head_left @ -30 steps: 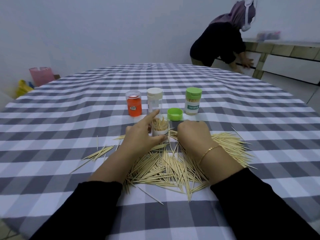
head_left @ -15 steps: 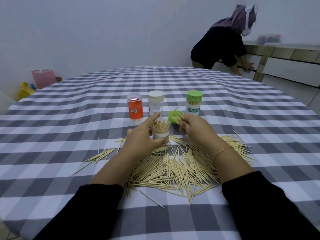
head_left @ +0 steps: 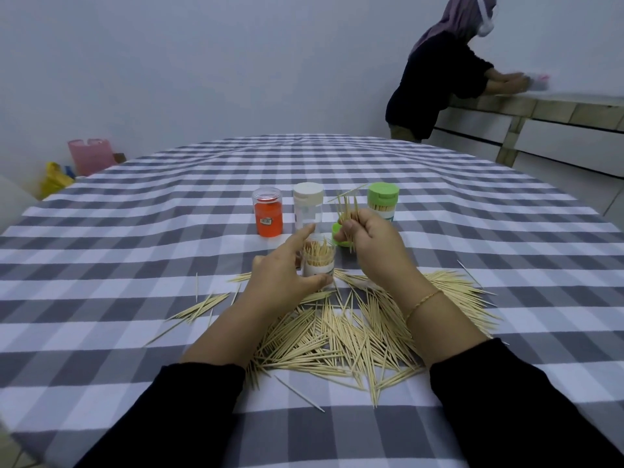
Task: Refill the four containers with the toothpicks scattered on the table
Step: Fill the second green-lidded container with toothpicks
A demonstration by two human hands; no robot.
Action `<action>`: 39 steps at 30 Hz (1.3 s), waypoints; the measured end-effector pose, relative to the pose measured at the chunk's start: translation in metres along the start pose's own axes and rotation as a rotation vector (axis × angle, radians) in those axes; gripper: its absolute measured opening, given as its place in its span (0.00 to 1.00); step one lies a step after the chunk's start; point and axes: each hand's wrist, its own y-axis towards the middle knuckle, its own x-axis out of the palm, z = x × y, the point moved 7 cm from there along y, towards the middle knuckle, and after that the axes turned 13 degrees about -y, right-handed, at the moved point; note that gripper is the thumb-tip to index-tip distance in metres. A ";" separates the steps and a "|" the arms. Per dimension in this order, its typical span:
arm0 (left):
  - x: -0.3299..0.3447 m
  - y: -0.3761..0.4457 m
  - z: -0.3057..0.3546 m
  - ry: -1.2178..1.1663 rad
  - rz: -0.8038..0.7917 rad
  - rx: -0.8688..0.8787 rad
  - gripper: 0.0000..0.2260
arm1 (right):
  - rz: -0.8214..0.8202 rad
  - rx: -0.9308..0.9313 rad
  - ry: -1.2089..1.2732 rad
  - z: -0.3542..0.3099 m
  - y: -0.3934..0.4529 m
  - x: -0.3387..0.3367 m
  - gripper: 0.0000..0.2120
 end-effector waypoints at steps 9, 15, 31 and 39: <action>-0.002 -0.001 0.003 -0.042 0.004 0.004 0.42 | 0.063 -0.101 0.033 -0.023 0.001 0.013 0.07; -0.002 0.000 0.004 -0.051 0.005 0.012 0.43 | 0.086 -0.094 0.128 -0.024 0.002 0.012 0.12; -0.002 -0.003 0.008 -0.046 0.004 0.014 0.41 | -0.175 0.055 0.396 -0.007 -0.002 0.041 0.08; 0.000 -0.008 0.015 -0.086 -0.036 0.027 0.38 | -0.188 0.082 0.424 -0.001 -0.008 0.047 0.09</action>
